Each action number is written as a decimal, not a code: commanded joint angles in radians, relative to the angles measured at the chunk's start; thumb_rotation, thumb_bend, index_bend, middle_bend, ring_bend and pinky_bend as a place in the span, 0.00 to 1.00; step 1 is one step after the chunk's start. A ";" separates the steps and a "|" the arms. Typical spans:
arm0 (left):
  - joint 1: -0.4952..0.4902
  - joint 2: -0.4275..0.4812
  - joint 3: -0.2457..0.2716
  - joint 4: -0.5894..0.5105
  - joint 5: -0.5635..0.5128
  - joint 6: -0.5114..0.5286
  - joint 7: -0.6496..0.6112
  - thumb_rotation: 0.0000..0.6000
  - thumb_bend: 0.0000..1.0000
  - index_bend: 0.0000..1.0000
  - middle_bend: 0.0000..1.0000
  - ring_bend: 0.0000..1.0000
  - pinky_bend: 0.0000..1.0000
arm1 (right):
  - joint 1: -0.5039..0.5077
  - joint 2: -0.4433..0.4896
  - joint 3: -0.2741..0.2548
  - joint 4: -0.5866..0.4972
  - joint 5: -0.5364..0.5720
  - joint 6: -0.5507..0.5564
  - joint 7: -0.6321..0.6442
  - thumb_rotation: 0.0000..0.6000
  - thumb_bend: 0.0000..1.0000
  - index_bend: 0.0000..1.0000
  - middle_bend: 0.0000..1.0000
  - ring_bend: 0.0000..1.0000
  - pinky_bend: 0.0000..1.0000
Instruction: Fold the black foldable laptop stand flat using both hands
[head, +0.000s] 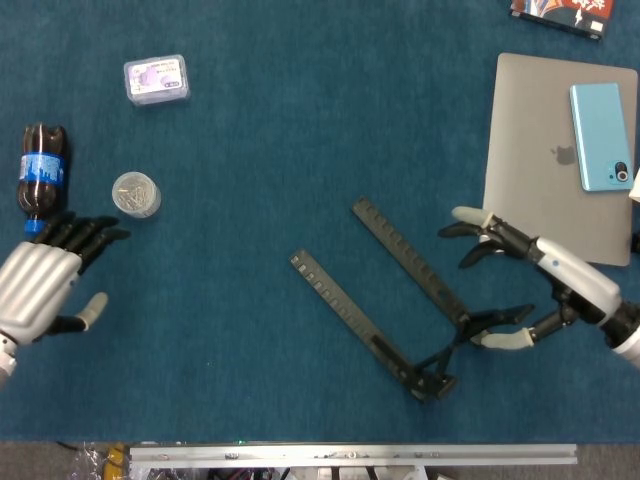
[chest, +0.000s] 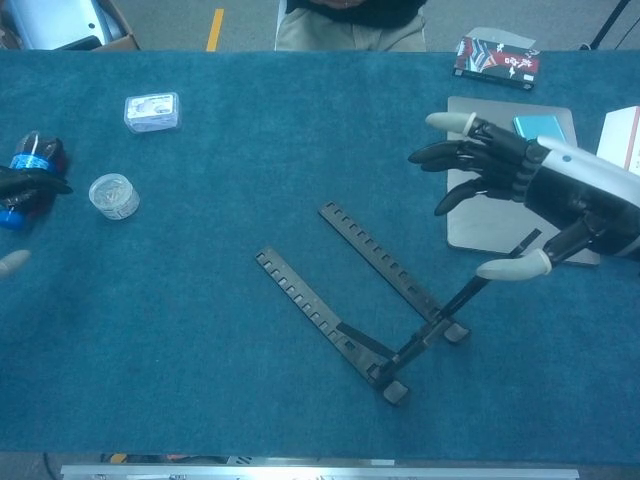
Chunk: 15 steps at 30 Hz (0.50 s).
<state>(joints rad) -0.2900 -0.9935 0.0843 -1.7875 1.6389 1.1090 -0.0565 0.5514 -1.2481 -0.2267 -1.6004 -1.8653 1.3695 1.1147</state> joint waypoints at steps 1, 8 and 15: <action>-0.009 -0.002 0.007 -0.005 0.006 -0.011 -0.004 1.00 0.41 0.13 0.12 0.11 0.07 | -0.003 0.016 0.003 -0.013 -0.002 0.012 -0.009 1.00 0.04 0.00 0.16 0.11 0.29; -0.037 0.000 0.044 -0.025 0.038 -0.060 -0.054 1.00 0.41 0.13 0.12 0.11 0.07 | -0.016 0.033 0.026 -0.032 0.017 0.039 -0.035 1.00 0.04 0.00 0.16 0.11 0.29; -0.072 -0.033 0.074 -0.019 0.106 -0.087 -0.097 1.00 0.41 0.13 0.13 0.11 0.07 | -0.014 0.045 0.036 -0.050 0.011 0.047 -0.026 1.00 0.04 0.00 0.16 0.11 0.29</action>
<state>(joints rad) -0.3513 -1.0153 0.1480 -1.8076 1.7276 1.0266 -0.1310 0.5369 -1.2036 -0.1917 -1.6489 -1.8536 1.4161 1.0872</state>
